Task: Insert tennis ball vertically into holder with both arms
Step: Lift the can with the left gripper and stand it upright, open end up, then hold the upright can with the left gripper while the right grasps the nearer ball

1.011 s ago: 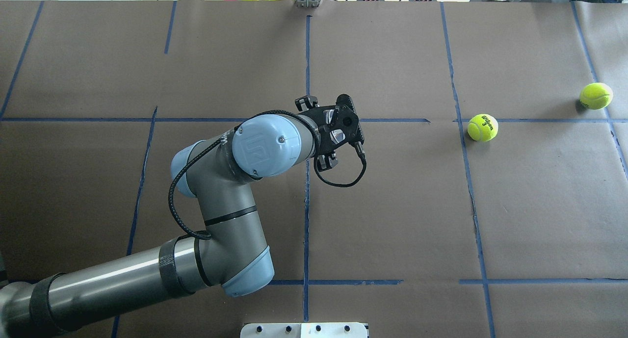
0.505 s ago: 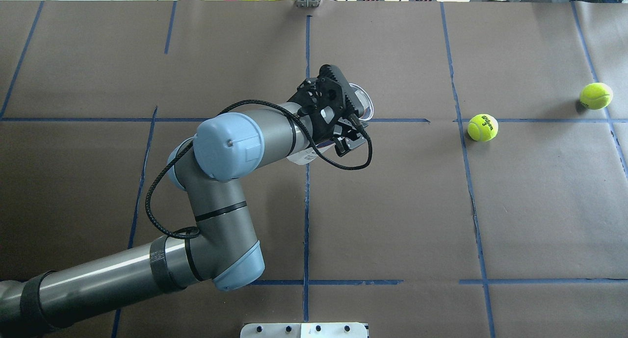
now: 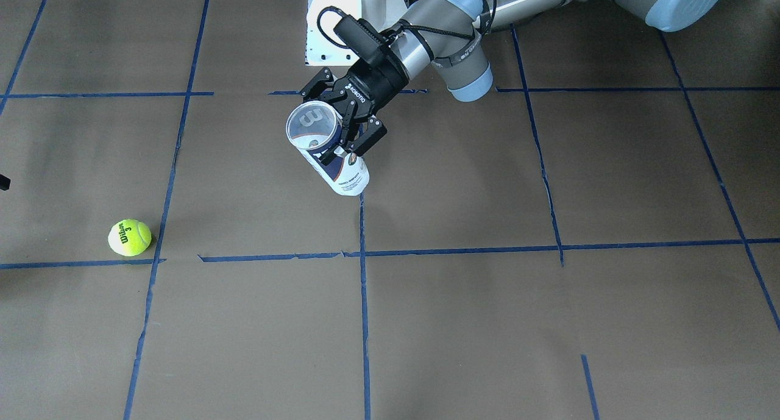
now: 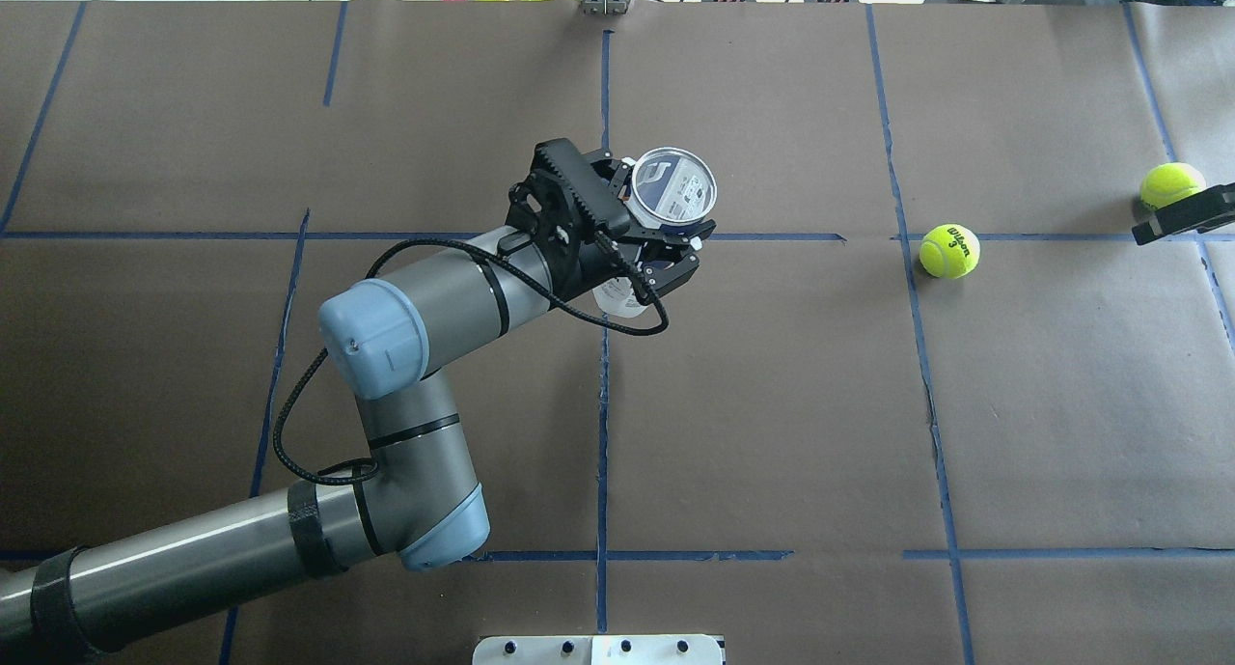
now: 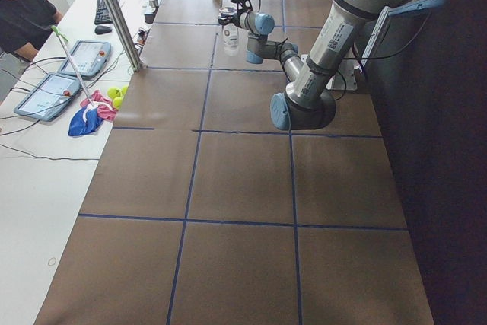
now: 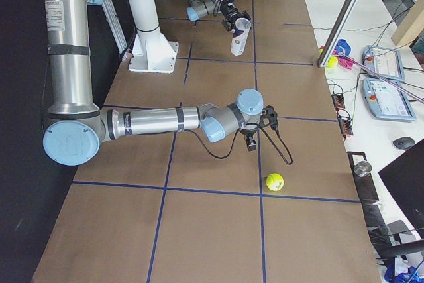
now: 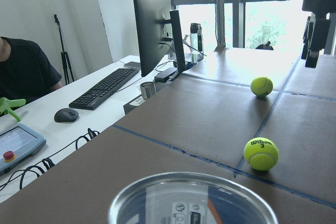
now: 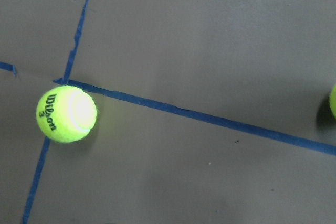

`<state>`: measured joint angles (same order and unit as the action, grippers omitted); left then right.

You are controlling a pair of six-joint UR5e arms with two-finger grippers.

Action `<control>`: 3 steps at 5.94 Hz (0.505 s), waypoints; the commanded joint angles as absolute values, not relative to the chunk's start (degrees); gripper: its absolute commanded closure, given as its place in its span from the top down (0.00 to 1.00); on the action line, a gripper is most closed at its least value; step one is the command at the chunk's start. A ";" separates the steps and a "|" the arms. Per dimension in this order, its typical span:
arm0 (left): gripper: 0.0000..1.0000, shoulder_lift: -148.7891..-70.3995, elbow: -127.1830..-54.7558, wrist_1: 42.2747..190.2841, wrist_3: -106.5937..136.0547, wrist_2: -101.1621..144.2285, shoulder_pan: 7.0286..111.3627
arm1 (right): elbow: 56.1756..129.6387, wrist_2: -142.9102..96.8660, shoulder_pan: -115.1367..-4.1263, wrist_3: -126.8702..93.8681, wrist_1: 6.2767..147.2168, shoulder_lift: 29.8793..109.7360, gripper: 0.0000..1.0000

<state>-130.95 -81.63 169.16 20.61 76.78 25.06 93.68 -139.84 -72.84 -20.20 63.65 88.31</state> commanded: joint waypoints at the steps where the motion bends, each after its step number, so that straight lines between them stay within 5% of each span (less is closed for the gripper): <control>1: 0.84 -129.47 -73.34 187.05 21.71 69.39 21.82 | 92.90 -139.83 -71.37 -22.48 63.10 85.09 1.00; 3: 0.83 -129.38 -72.77 188.52 21.71 69.17 21.36 | 93.16 -133.47 -67.17 -34.67 62.93 80.36 0.99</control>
